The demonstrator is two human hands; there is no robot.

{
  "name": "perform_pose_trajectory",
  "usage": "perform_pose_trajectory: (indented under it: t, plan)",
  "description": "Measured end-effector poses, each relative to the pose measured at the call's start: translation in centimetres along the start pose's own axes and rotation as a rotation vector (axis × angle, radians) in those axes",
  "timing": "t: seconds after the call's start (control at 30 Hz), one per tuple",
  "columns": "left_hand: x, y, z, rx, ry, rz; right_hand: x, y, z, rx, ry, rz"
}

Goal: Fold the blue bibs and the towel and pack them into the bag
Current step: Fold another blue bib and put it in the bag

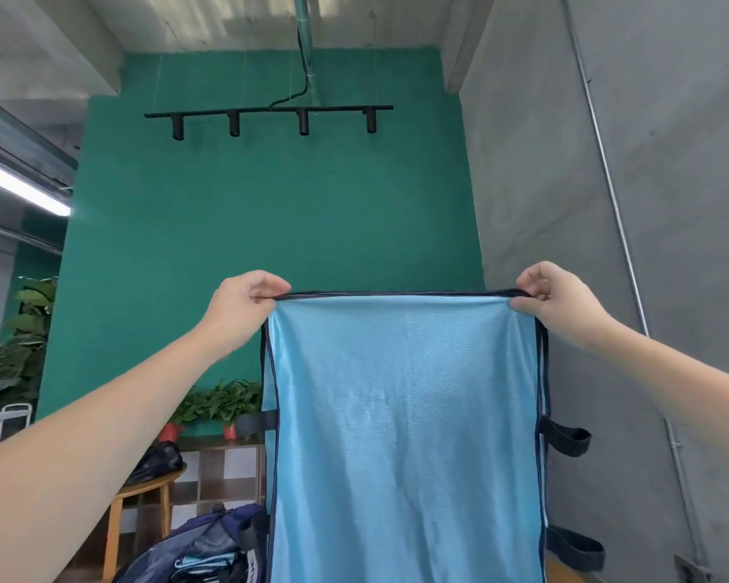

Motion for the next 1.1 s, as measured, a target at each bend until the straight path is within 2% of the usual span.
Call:
perform_pose_trajectory:
  t: [0.07, 0.2, 0.3, 0.53, 0.7, 0.8, 0.87, 0.9, 1.03, 1.1]
  plan:
    - [-0.2, -0.1, -0.2, -0.034, -0.019, 0.002, 0.0, -0.1, 0.2, 0.031, 0.014, -0.016]
    - [-0.3, 0.5, -1.2, -0.267, 0.042, -0.051, 0.0, -0.2, 0.5, 0.062, 0.082, -0.053]
    - [-0.4, 1.3, -2.6, -0.328, 0.013, -0.058, -0.2, 0.4, 0.9, 0.07, 0.151, -0.065]
    - [-1.6, 4.7, -6.7, -0.319, -0.102, -0.113, -1.8, 5.0, 3.9, 0.031, 0.31, -0.189]
    - [-3.5, 9.1, -12.3, -0.262, -0.29, -0.147, -3.2, 10.9, 8.9, -0.083, 0.466, -0.188]
    - [-4.6, 13.2, -16.6, -0.167, -0.476, -0.234, -4.1, 15.0, 12.3, 0.002, 0.51, -0.251]
    - [-5.9, 15.9, -18.9, -0.155, -0.466, -0.316, -5.5, 17.6, 13.6, 0.118, 0.484, -0.303]
    - [-7.0, 16.8, -19.4, -0.155, -0.414, -0.307, -6.7, 18.7, 13.8, 0.17, 0.444, -0.288]
    - [-12.6, 18.4, -18.9, -0.092, -0.185, 0.027, -11.6, 20.9, 12.1, 0.211, 0.215, -0.023]
    - [-14.4, 18.3, -18.5, -0.087, -0.117, 0.129, -13.1, 21.4, 11.6, 0.18, 0.132, 0.06]
Point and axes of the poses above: each hand's wrist, its own x-axis away from the middle knuckle, its own y-axis out of the palm, z = x × y, the point moved 1 cm from there along -x, towards the middle knuckle, and after that the axes turned 10 degrees about z, right-handed, at the moved point
